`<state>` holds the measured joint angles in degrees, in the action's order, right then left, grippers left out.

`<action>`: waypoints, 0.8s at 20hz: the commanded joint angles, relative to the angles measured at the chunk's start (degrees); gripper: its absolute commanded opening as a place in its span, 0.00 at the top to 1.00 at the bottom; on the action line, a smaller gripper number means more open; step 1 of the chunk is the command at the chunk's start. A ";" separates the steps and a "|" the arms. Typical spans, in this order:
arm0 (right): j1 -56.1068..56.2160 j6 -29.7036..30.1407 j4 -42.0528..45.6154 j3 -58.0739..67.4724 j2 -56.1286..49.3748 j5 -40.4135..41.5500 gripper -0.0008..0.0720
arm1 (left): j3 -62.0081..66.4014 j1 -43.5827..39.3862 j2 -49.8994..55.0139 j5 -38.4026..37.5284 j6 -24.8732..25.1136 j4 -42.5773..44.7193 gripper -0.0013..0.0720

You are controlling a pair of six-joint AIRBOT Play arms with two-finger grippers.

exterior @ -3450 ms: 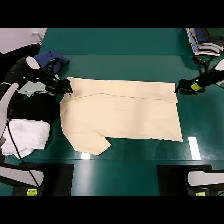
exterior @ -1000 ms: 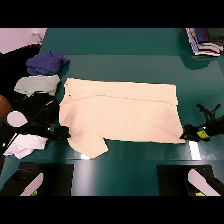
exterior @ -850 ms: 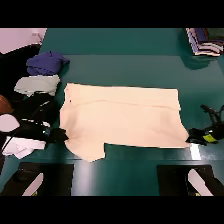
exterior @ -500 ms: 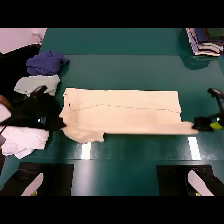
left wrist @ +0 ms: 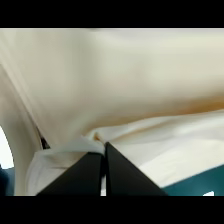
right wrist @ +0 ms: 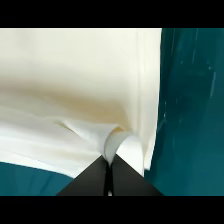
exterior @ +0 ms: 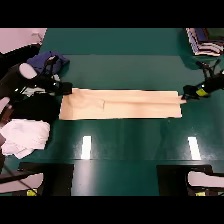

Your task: Fold the shirts.

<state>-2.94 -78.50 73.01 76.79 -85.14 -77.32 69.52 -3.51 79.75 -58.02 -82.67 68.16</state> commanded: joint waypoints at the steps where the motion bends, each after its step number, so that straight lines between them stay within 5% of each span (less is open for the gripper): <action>1: 0.24 -0.02 -4.94 7.78 -8.98 1.07 0.88 | 6.99 0.04 8.35 4.61 0.57 0.20 0.94; 2: -0.02 0.17 -6.69 8.90 -10.38 1.07 0.64 | 7.23 0.04 8.55 5.31 0.35 0.20 0.92; 3: -0.44 0.92 -9.16 9.81 -11.47 1.05 0.50 | 7.34 0.04 8.52 5.40 0.13 0.20 0.58; 4: -1.31 2.27 -11.78 10.14 -11.96 1.01 0.49 | 7.80 0.17 8.52 4.48 0.11 0.33 0.21; 5: -2.56 3.28 -13.90 10.12 -12.00 0.22 0.48 | 8.66 0.44 8.44 2.43 0.15 0.55 0.18; 7: -5.77 4.48 -15.02 10.12 -11.93 -3.87 0.48 | 11.50 1.05 8.39 -3.78 0.17 0.68 0.24; 8: -7.74 4.79 -15.04 9.68 -11.91 -6.45 0.48 | 12.63 1.05 8.31 -6.80 0.24 0.52 0.52; 10: -11.45 4.94 -15.04 5.55 -10.86 -7.82 0.29 | 12.98 0.70 7.91 -9.35 0.66 -0.37 0.91; 16: -15.32 10.40 -23.12 -8.96 -10.51 -1.60 0.26 | 12.96 -4.07 7.93 -5.49 0.50 -5.14 0.94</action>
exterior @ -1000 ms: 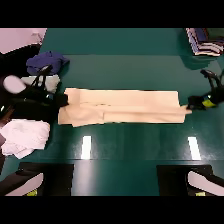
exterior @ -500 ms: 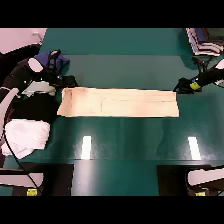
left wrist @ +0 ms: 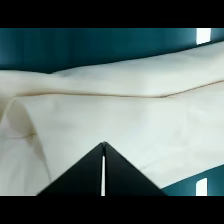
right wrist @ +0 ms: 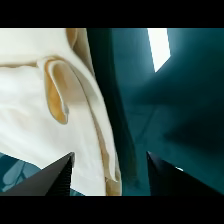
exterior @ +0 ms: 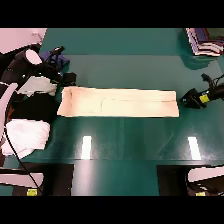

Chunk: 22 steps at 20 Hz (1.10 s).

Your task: Fold the shirts.

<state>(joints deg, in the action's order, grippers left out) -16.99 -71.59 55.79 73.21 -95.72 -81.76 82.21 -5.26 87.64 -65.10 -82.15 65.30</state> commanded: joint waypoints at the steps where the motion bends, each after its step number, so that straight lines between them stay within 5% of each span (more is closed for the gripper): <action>1: -0.50 4.61 -8.33 -6.58 0.02 4.28 0.27 | 0.26 -3.63 0.07 3.23 -0.52 -2.58 0.94; 4: 3.76 4.92 -8.83 -6.97 -0.96 5.64 0.31 | 0.26 -7.48 0.72 6.64 -3.48 -2.78 0.95; 6: 6.27 5.51 -8.81 -6.84 -1.73 6.10 0.56 | 0.28 -10.25 2.10 7.26 -4.00 -2.78 0.95; 8: 7.15 6.82 -8.81 -5.35 -1.05 5.44 0.95 | 0.28 -13.18 4.31 8.87 -5.05 -3.69 0.95; 12: 7.17 5.66 -11.78 3.43 4.81 0.11 0.97 | 2.73 -18.69 9.84 15.12 -5.03 -10.49 0.95; 22: 22.91 -4.39 -15.82 27.26 11.08 -1.51 0.97 | 12.41 -25.29 22.01 15.19 -6.01 -13.90 0.95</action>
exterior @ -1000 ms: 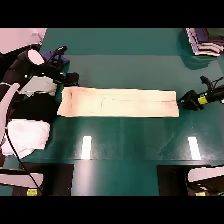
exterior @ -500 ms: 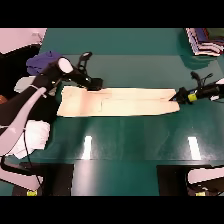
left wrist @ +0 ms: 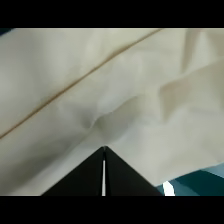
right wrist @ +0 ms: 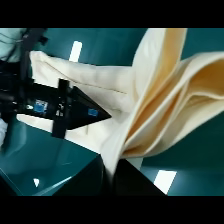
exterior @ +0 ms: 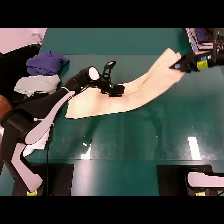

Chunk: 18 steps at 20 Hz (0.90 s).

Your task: Fold the shirts.

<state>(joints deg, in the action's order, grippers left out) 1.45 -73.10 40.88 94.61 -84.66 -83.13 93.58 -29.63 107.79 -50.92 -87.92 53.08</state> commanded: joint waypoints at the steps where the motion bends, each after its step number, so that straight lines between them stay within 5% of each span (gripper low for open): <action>1: 6.23 -2.99 -0.92 7.58 -0.68 -0.28 0.97 | 1.05 -0.92 2.03 1.03 -0.24 -1.60 0.95; 7: 17.16 -3.82 -0.94 14.27 -4.70 3.08 0.97 | 2.56 1.68 1.27 -3.67 -0.39 2.25 0.95; 15: 39.01 -3.78 -0.81 21.68 -16.85 16.68 0.96 | 3.56 26.67 -21.66 -12.92 -0.48 16.57 0.95; 16: 42.23 -3.76 -0.70 23.06 -19.71 18.91 0.83 | 3.54 29.57 -24.28 -13.20 -0.11 17.57 0.95; 18: 46.58 0.22 -0.35 23.19 -23.71 22.51 0.34 | 3.54 34.21 -28.06 -13.97 -0.15 18.18 0.95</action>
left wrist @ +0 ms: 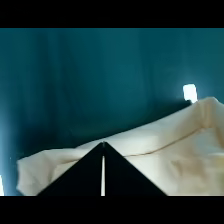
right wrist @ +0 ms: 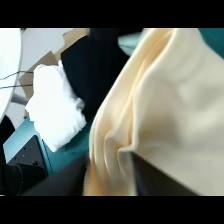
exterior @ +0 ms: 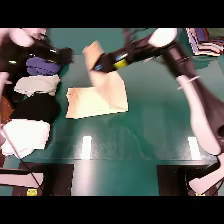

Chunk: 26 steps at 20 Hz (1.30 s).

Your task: Fold the shirts.

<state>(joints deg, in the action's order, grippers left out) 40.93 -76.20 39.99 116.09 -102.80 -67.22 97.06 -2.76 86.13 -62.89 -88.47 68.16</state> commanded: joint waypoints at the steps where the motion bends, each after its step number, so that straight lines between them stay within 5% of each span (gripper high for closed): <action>1: 7.96 4.44 0.57 1.18 -6.64 6.08 0.24 | 0.07 8.98 -7.65 -2.73 0.42 3.10 0.95; 7: -1.25 0.48 13.92 -1.16 -4.48 -9.64 0.30 | 0.02 11.39 -9.29 -8.76 1.27 2.73 0.94; 12: -17.03 -2.99 15.41 -26.40 6.43 -5.18 0.29 | 0.02 10.97 -9.29 -9.35 1.95 0.42 0.94; 14: -22.32 -3.32 11.67 -36.13 8.41 -0.17 0.10 | 0.02 10.97 -9.29 -9.09 1.95 0.20 0.94; 19: -23.74 3.39 -5.73 -41.13 1.14 2.82 0.10 | 0.00 10.97 -9.29 -8.44 1.92 0.15 0.95; 22: -18.78 3.41 -7.37 -33.31 -5.60 2.69 0.11 | 0.02 10.97 -9.29 -8.52 1.92 -0.07 0.94; 26: -13.79 3.39 -7.34 -21.88 -12.31 2.75 0.43 | 0.00 10.97 -9.29 -8.79 1.92 -1.38 0.95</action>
<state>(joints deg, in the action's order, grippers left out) 24.25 -73.30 34.35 87.92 -110.76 -64.82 97.06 8.21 76.86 -71.53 -86.54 67.85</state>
